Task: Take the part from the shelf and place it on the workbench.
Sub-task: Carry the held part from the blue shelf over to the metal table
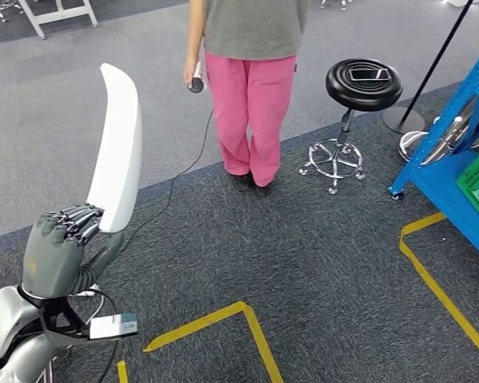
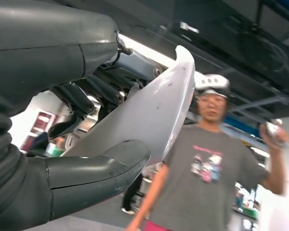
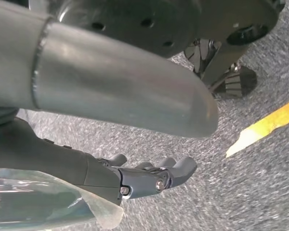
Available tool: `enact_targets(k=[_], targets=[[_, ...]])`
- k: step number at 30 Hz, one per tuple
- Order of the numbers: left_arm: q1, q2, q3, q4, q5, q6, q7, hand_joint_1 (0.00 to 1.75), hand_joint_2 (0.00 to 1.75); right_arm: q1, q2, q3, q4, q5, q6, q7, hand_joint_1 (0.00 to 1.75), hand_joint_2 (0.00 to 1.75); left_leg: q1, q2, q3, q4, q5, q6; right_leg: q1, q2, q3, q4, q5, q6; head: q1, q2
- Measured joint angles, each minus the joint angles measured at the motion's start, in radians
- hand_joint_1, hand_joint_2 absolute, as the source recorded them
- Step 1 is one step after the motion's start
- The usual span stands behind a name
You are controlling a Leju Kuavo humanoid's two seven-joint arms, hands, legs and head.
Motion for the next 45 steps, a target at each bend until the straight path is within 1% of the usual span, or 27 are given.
enact_targets(k=[1,2,3,4,5,6,7,8,9,10,12,14,15,16,18,20,21,22,24,25,27,29,30,33,34,41,45], targets=[[-0.001,0.0,0.001,-0.002,0.0,0.0,0.0,1.75,1.75,-0.001,0.0,0.0,0.0,0.0,0.001,0.0,0.0,0.0,0.004,-0.012,0.003,-0.006,0.003,0.005,-0.002,0.031,-0.016,0.035,-0.02,0.004,0.002,0.0],[-0.002,0.0,0.002,-0.004,0.0,-0.001,0.0,1.75,1.75,0.0,0.0,0.001,0.0,0.0,0.003,0.0,0.0,0.0,0.007,-0.022,0.005,-0.008,0.004,0.009,-0.004,0.067,-0.044,0.09,-0.047,0.007,0.004,0.0],[-0.003,0.0,0.002,-0.004,0.001,-0.002,0.001,1.75,1.75,0.001,-0.001,0.001,0.0,0.0,0.005,0.0,0.0,0.0,0.008,-0.034,0.005,-0.009,0.004,0.011,-0.005,0.091,-0.08,0.159,-0.076,0.008,0.005,0.0],[-0.003,0.0,0.002,-0.004,0.001,-0.004,0.001,1.75,1.75,0.003,-0.001,0.001,0.0,0.001,0.006,0.0,0.0,0.0,0.008,-0.048,0.005,-0.008,0.003,0.013,-0.005,0.1,-0.116,0.223,-0.097,0.01,0.006,0.0],[-0.001,0.0,0.002,-0.004,0.002,-0.004,0.001,1.75,1.75,0.005,-0.001,0.001,0.0,0.001,0.008,0.0,0.0,0.0,0.008,-0.062,0.006,-0.008,0.003,0.013,-0.006,0.102,-0.142,0.262,-0.101,0.012,0.006,0.0],[0.0,0.0,0.002,-0.004,0.002,-0.005,0.001,1.75,1.75,0.006,-0.001,0.001,0.0,0.002,0.009,0.0,0.0,0.0,0.01,-0.078,0.007,-0.007,0.002,0.013,-0.007,0.104,-0.151,0.264,-0.085,0.014,0.006,0.0],[0.001,0.0,0.002,-0.004,0.003,-0.005,0.001,1.75,1.75,0.006,-0.002,0.001,0.0,0.003,0.01,0.0,0.0,0.0,0.012,-0.093,0.008,-0.005,0.001,0.011,-0.009,0.107,-0.141,0.226,-0.05,0.016,0.006,0.0],[0.001,-0.001,0.002,-0.004,0.003,-0.005,0.001,1.75,1.75,0.006,-0.002,0.001,0.0,0.003,0.01,0.0,0.0,0.0,0.014,-0.107,0.009,-0.002,-0.002,0.007,-0.014,0.119,-0.116,0.162,-0.007,0.019,0.006,0.0],[0.001,-0.001,0.003,-0.004,0.003,-0.005,0.001,1.75,1.75,0.005,-0.002,0.001,0.0,0.004,0.011,0.0,0.0,0.0,0.016,-0.121,0.007,0.004,-0.005,0.001,-0.019,0.147,-0.09,0.098,0.023,0.024,0.007,0.0],[0.0,-0.001,0.003,-0.004,0.003,-0.006,0.001,1.75,1.75,0.005,-0.001,0.001,0.001,0.004,0.012,0.0,0.0,0.0,0.017,-0.135,0.002,0.013,-0.008,-0.006,-0.024,0.174,-0.067,0.049,0.04,0.026,0.008,0.0],[0.001,0.0,0.004,-0.005,0.004,-0.006,0.001,1.75,1.75,0.005,-0.001,0.002,0.001,0.005,0.013,0.0,0.0,0.0,0.02,-0.16,-0.01,0.022,-0.008,-0.019,-0.027,0.206,-0.048,0.016,0.037,0.02,0.009,0.0],[0.004,0.001,0.005,-0.005,0.007,-0.007,0.001,1.75,1.75,0.006,-0.001,0.002,0.001,0.006,0.013,0.0,0.0,0.0,0.024,-0.179,-0.017,0.024,-0.005,-0.029,-0.026,0.181,-0.042,0.013,0.038,0.005,0.009,0.0],[0.004,0.003,0.006,-0.005,0.009,-0.007,0.001,1.75,1.75,0.006,-0.001,0.002,0.001,0.006,0.012,0.0,0.0,0.0,0.023,-0.166,-0.022,0.034,-0.011,-0.033,-0.026,0.168,-0.039,0.011,0.039,-0.002,0.005,0.0],[0.004,0.004,0.006,-0.006,0.012,-0.007,0.001,1.75,1.75,0.006,-0.001,0.003,0.001,0.006,0.011,0.0,0.0,0.0,0.021,-0.14,-0.035,0.062,-0.027,-0.037,-0.026,0.152,-0.035,0.008,0.039,-0.008,0.001,0.0],[0.003,0.003,0.006,-0.006,0.018,-0.007,0.0,1.75,1.75,0.007,-0.001,0.003,0.0,0.005,0.009,0.0,0.0,0.0,0.02,-0.073,-0.088,0.175,-0.082,-0.044,-0.02,0.123,-0.03,0.005,0.035,-0.019,-0.008,0.0],[0.006,0.002,0.006,-0.006,0.022,-0.007,-0.001,1.75,1.75,0.007,-0.002,0.003,0.0,0.001,0.005,0.0,0.0,0.0,0.022,-0.048,-0.144,0.289,-0.121,-0.046,-0.013,0.098,-0.027,0.005,0.03,-0.025,-0.009,0.0],[0.008,0.001,0.005,-0.006,0.023,-0.008,-0.002,1.75,1.75,0.007,-0.002,0.003,0.0,-0.003,0.004,0.0,0.0,0.0,0.023,-0.045,-0.151,0.303,-0.116,-0.044,-0.01,0.088,-0.026,0.005,0.028,-0.027,-0.009,0.0],[0.008,0.001,0.005,-0.006,0.025,-0.008,-0.002,1.75,1.75,0.006,-0.002,0.003,0.0,-0.008,0.003,0.0,0.0,0.0,0.022,-0.045,-0.138,0.276,-0.092,-0.04,-0.008,0.081,-0.023,0.006,0.026,-0.027,-0.009,0.0],[0.009,0.001,0.006,-0.006,0.028,-0.008,-0.002,1.75,1.75,0.002,-0.002,0.003,0.0,-0.017,0.003,0.0,0.0,0.0,0.015,-0.041,-0.072,0.15,-0.025,-0.026,-0.006,0.072,-0.016,0.004,0.021,-0.027,-0.009,0.0],[0.008,0.001,0.006,-0.007,0.03,-0.008,-0.002,1.75,1.75,0.001,-0.002,0.003,0.0,-0.019,0.003,0.0,0.0,0.0,0.01,-0.038,-0.042,0.092,-0.004,-0.017,-0.005,0.07,-0.013,0.003,0.019,-0.025,-0.009,0.0],[0.006,0.001,0.007,-0.007,0.033,-0.008,-0.003,1.75,1.75,-0.001,-0.002,0.003,0.0,-0.023,0.005,0.001,0.0,0.0,0.0,-0.032,-0.014,0.038,-0.005,-0.003,-0.006,0.066,-0.013,0.0,0.018,-0.017,-0.009,0.0],[0.004,0.002,0.007,-0.008,0.037,-0.01,-0.006,1.75,1.75,-0.003,-0.001,0.003,0.0,-0.025,0.008,0.002,0.0,0.0,0.0,-0.034,-0.007,0.018,-0.007,0.006,-0.007,0.063,-0.014,-0.004,0.018,-0.007,-0.009,0.0],[0.004,0.002,0.007,-0.008,0.04,-0.011,-0.008,1.75,1.75,-0.003,-0.001,0.003,0.0,-0.026,0.01,0.003,0.0,0.0,-0.001,-0.035,-0.001,0.01,-0.005,0.002,-0.007,0.066,-0.012,-0.008,0.023,-0.005,-0.008,0.0],[0.0,0.001,0.008,-0.01,0.049,-0.019,-0.016,1.75,1.75,-0.007,-0.002,0.002,0.0,-0.027,0.013,0.005,0.0,0.0,-0.001,-0.037,0.013,-0.005,-0.004,-0.013,-0.005,0.073,0.003,-0.025,0.024,-0.019,-0.005,0.0],[-0.001,0.001,0.008,-0.01,0.052,-0.021,-0.019,1.75,1.75,-0.009,-0.002,0.002,0.0,-0.027,0.014,0.006,0.0,0.0,0.0,-0.037,0.013,-0.005,-0.005,-0.014,-0.005,0.073,0.009,-0.029,0.019,-0.021,-0.005,0.0],[-0.001,0.0,0.008,-0.01,0.054,-0.024,-0.021,1.75,1.75,-0.008,-0.003,0.002,-0.001,-0.027,0.014,0.007,0.0,0.0,-0.002,-0.037,0.012,-0.002,-0.007,-0.009,-0.008,0.074,0.011,-0.037,0.025,-0.01,-0.006,0.0],[-0.001,0.0,0.008,-0.01,0.054,-0.024,-0.021,1.75,1.75,-0.008,-0.003,0.002,-0.001,-0.027,0.014,0.007,0.0,0.0,-0.001,-0.037,0.014,-0.002,-0.008,-0.008,-0.009,0.073,0.006,-0.038,0.025,-0.008,-0.006,0.0]])
